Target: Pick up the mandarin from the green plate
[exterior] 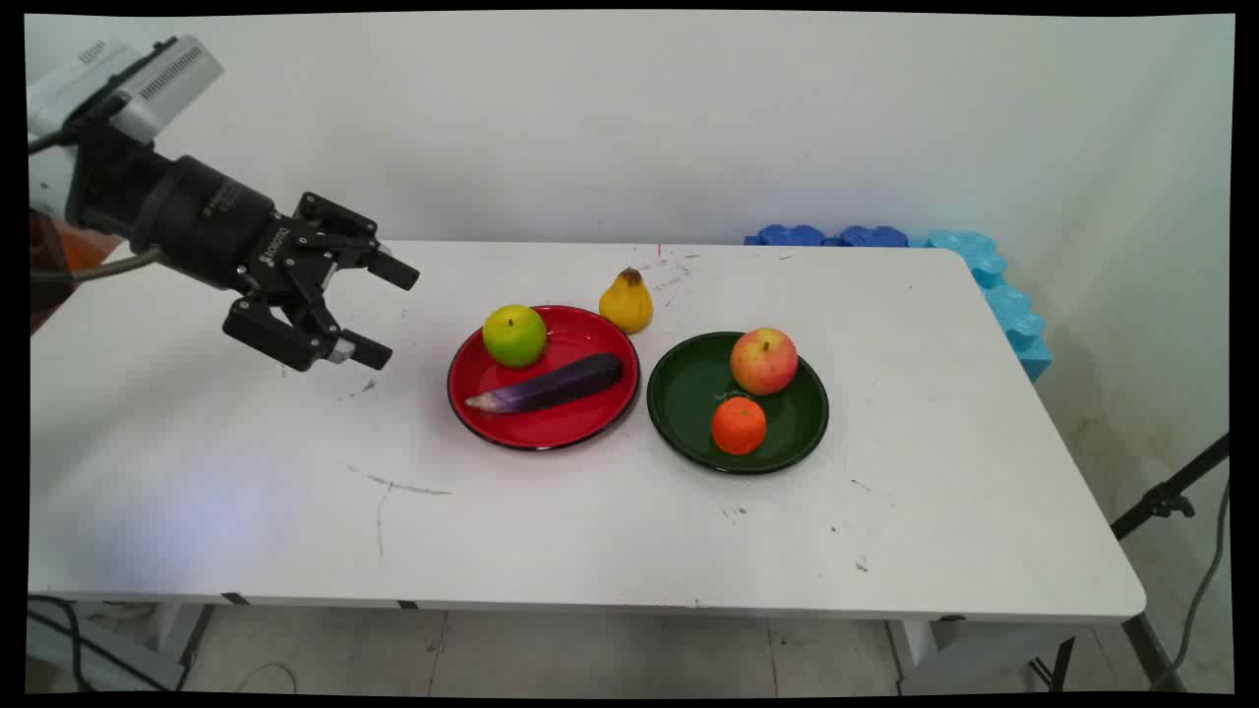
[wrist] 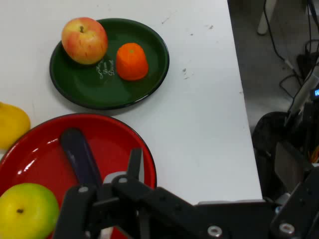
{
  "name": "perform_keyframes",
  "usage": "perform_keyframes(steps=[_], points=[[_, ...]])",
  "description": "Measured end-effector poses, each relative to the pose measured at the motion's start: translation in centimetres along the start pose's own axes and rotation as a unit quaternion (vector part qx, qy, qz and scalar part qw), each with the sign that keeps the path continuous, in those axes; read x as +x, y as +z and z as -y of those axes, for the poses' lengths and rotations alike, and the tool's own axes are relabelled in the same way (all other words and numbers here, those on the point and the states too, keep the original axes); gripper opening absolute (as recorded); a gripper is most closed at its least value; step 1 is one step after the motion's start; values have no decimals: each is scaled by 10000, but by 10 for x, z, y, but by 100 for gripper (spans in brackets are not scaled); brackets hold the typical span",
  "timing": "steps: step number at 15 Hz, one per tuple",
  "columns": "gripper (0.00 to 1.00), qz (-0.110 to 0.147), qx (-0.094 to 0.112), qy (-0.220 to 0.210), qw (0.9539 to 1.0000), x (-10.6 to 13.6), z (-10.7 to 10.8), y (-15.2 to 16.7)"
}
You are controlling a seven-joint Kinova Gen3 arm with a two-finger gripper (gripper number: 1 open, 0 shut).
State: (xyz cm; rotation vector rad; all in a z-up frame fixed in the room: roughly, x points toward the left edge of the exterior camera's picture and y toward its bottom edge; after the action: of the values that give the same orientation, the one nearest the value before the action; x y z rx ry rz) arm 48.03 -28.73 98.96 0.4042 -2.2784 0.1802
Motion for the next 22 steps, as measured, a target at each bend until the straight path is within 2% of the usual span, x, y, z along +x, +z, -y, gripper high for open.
perform_keyframes(steps=[6,10,15,18,22], points=[[100,322,19,-71,9995,44,-5,18],[100,447,164,-181,9987,98,-6,44],[100,544,438,-265,9972,159,1,96],[100,630,500,-237,9965,176,3,125],[100,840,546,-129,9949,192,5,184]])
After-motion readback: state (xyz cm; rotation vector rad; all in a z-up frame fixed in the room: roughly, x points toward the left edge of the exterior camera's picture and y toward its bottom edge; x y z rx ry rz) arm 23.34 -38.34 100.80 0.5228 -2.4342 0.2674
